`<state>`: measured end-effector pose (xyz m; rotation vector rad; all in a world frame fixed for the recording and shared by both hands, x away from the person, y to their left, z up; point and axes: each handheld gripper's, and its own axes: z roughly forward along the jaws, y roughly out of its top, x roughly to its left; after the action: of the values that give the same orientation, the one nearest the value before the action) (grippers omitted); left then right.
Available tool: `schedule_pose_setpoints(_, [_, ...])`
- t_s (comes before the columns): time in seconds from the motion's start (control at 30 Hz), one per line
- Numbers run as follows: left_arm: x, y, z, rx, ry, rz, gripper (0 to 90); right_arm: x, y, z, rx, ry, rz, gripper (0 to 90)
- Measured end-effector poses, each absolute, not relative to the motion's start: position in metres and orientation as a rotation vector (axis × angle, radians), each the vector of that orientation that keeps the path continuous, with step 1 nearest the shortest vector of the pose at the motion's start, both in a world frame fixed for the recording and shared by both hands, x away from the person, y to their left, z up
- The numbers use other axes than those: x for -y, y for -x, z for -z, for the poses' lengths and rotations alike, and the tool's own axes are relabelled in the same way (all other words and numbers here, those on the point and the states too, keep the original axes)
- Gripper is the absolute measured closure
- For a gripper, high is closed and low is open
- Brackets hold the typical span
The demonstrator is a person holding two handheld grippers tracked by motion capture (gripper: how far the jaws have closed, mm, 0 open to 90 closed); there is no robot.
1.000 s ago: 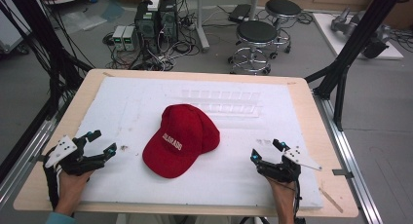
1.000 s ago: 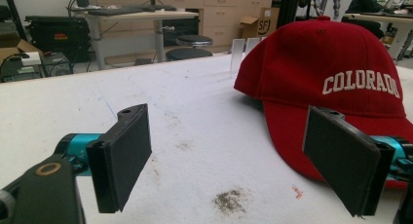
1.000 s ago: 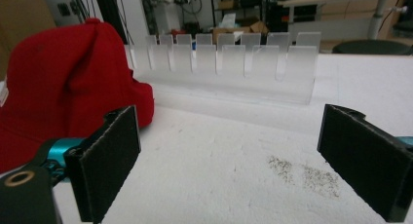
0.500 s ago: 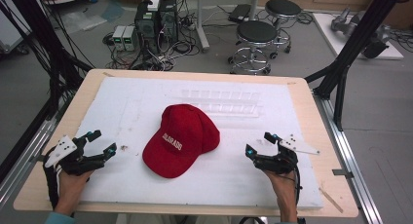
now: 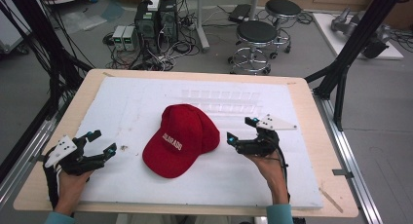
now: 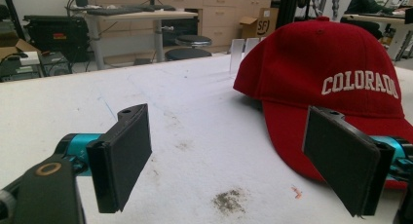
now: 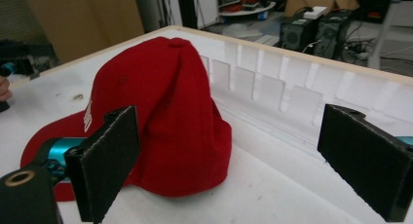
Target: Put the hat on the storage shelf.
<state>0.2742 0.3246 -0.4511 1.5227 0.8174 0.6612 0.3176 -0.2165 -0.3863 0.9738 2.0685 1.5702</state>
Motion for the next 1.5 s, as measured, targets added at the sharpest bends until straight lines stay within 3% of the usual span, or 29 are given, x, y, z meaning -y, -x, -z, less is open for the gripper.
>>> schedule_pose_setpoints(0.3, [-0.324,-0.274,0.451,-0.811,-1.528,-0.663,18.7,0.193,-0.342,0.387,-2.207,-0.872,-1.533,8.6])
schedule_pose_setpoints(0.33, [-0.324,-0.274,0.451,-0.811,-1.527,-0.663,18.7,0.189,-0.348,0.39,-2.225,-0.869,-1.534,16.0])
schedule_pose_setpoints(0.6, [-0.323,-0.274,0.451,-0.81,-1.531,-0.671,18.7,0.179,-0.364,0.406,-2.304,-0.863,-1.492,26.4])
schedule_pose_setpoints(1.03, [-0.321,-0.273,0.451,-0.799,-1.544,-0.686,18.9,0.166,-0.38,0.419,-2.399,-0.853,-1.517,35.1])
schedule_pose_setpoints(1.1, [-0.321,-0.273,0.451,-0.8,-1.543,-0.685,18.9,0.162,-0.381,0.422,-2.423,-0.863,-1.512,42.4])
schedule_pose_setpoints(1.17, [-0.321,-0.273,0.451,-0.8,-1.543,-0.684,18.9,0.156,-0.38,0.423,-2.434,-0.839,-1.471,62.8])
schedule_pose_setpoints(1.2, [-0.321,-0.273,0.451,-0.801,-1.543,-0.684,18.9,0.156,-0.38,0.423,-2.434,-0.839,-1.471,62.8])
schedule_pose_setpoints(1.27, [-0.321,-0.273,0.451,-0.803,-1.541,-0.683,18.9,0.153,-0.378,0.42,-2.406,-0.829,-1.47,74.0])
schedule_pose_setpoints(1.5, [-0.322,-0.273,0.451,-0.807,-1.54,-0.684,18.9,0.148,-0.372,0.415,-2.383,-0.841,-1.496,82.6])
